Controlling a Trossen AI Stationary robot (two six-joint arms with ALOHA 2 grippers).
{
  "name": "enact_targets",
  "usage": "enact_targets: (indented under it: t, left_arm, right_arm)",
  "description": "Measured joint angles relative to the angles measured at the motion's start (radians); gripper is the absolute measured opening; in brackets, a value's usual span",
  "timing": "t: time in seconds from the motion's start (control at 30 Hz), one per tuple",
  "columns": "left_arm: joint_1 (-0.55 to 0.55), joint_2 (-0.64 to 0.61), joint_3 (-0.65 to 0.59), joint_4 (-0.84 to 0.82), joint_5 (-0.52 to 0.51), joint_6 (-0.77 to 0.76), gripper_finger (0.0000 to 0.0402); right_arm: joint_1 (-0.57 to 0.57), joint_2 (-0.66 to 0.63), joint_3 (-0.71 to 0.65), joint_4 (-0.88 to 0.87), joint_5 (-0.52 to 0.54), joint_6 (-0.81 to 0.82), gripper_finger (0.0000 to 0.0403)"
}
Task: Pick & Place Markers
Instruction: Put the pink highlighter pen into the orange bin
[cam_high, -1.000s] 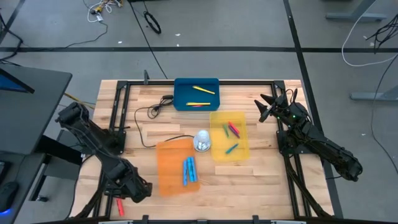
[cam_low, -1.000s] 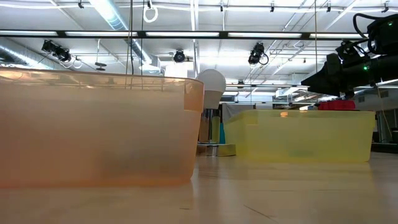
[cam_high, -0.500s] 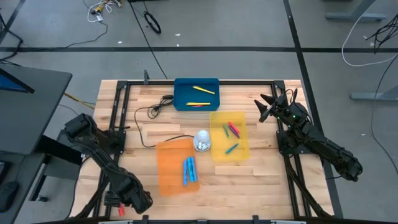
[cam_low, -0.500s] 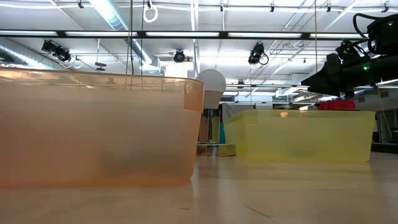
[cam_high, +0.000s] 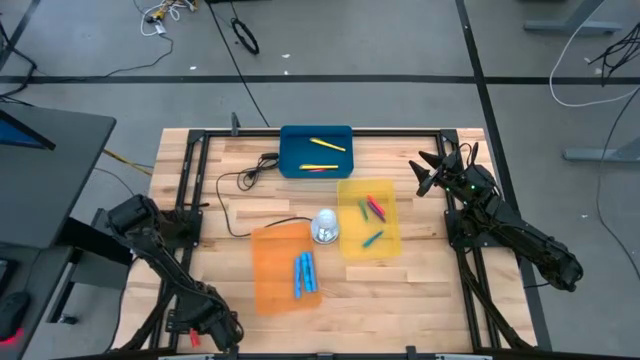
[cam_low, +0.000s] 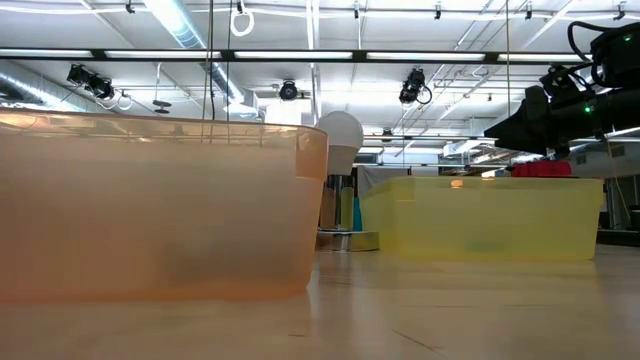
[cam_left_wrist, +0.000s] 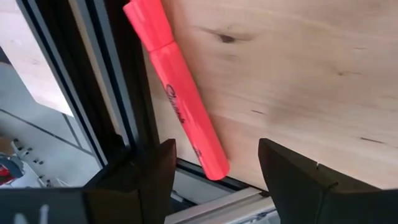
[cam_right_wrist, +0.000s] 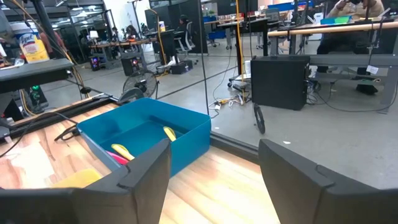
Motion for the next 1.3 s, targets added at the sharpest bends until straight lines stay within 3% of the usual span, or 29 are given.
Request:
enact_targets:
  t: [0.57,0.67,0.9,0.97,1.1,1.3]
  left_arm:
    - [-0.057,0.105,0.004,0.024,0.068,-0.030,0.0227]
    - [-0.059,0.106,0.004,0.040,0.034,-0.016,0.0196]
    - [-0.060,0.109,0.004,0.053,-0.012,0.026,0.0075]
    - [-0.060,0.108,0.004,0.057,-0.025,0.048,0.0060]
    - [-0.060,0.108,0.004,0.058,-0.041,0.089,0.0060]
    - [-0.046,0.105,0.002,0.057,-0.053,0.159,0.0104]
  right_arm:
    - [0.000,0.000,0.000,0.000,0.000,0.000,0.0245]
    - [0.000,0.000,0.000,0.000,0.000,0.000,0.0245]
    - [0.000,0.000,0.000,0.000,0.000,0.000,0.0245]
    - [0.000,0.000,0.000,0.000,0.000,0.000,0.0245]
    - [0.000,0.000,0.000,0.000,0.000,0.000,0.0245]
    - [0.000,0.000,0.000,0.000,0.000,0.000,0.0245]
